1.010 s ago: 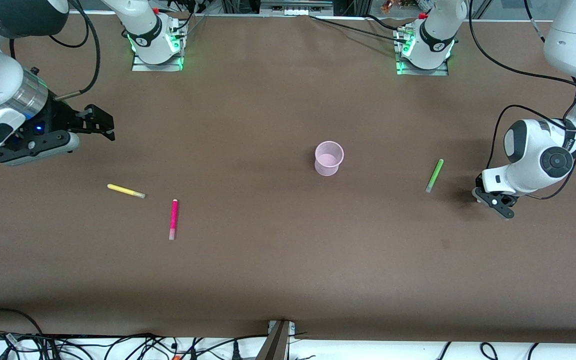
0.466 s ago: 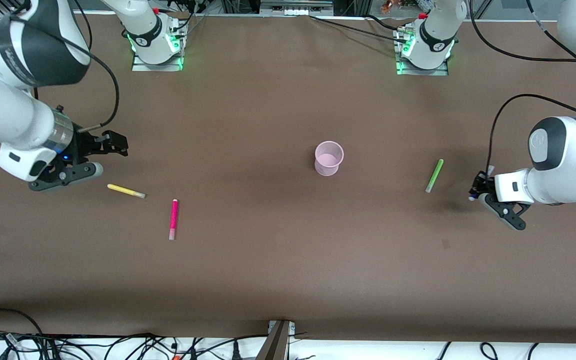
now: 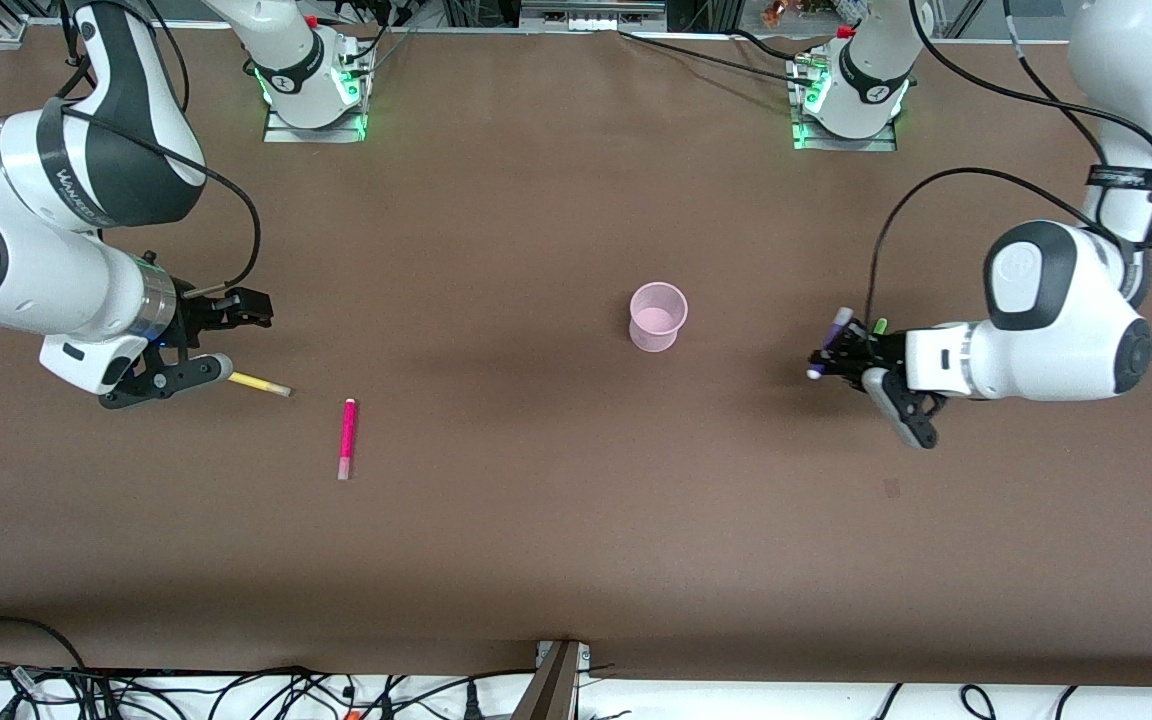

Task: Organize pens into pink holder with both arms
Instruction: 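Carry the blue pen to the cup while the right gripper reaches the magenta pen, then drop the blue pen into the cup while the right gripper grasps the magenta pen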

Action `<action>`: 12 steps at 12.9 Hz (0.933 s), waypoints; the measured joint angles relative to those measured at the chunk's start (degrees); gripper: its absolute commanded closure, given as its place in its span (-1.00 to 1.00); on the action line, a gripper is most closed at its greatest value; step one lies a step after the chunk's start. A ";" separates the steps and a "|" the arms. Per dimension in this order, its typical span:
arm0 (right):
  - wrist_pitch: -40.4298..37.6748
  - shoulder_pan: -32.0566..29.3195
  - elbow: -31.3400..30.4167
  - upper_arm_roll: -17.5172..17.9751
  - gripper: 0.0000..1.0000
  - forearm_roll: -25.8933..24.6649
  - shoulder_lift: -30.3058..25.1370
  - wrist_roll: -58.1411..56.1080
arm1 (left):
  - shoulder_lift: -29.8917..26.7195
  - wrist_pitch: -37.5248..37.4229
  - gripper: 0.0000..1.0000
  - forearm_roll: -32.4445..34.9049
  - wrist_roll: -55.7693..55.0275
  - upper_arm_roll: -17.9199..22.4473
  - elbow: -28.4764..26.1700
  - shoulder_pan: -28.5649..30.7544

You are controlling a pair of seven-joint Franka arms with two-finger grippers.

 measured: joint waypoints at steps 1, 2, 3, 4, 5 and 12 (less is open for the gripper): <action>-0.01 -0.03 0.00 -0.19 -1.00 -0.02 0.04 0.00 | 0.03 0.08 1.00 -2.49 0.00 -1.41 0.00 -0.49; -0.01 -0.10 0.00 -0.56 -1.00 -0.04 0.04 0.09 | 0.06 0.75 1.00 -3.86 0.15 -2.61 0.00 -1.28; 0.00 -0.15 -0.02 -0.99 -1.00 -0.04 0.13 1.19 | 0.13 3.02 1.00 -4.17 0.72 -3.62 0.00 -2.63; 0.21 -0.29 -0.04 -1.20 -1.00 -0.03 0.44 3.65 | 0.26 6.89 1.00 -4.19 2.69 -4.56 -0.03 -4.29; 1.01 -0.38 -0.15 -1.24 -1.00 -0.01 0.99 6.17 | 0.47 11.99 1.00 -4.20 5.84 -5.38 -0.21 -6.25; 19.76 4.34 -6.75 -0.79 -0.99 0.41 11.22 22.25 | 1.92 32.52 1.00 -4.21 12.40 -6.68 -8.23 -15.30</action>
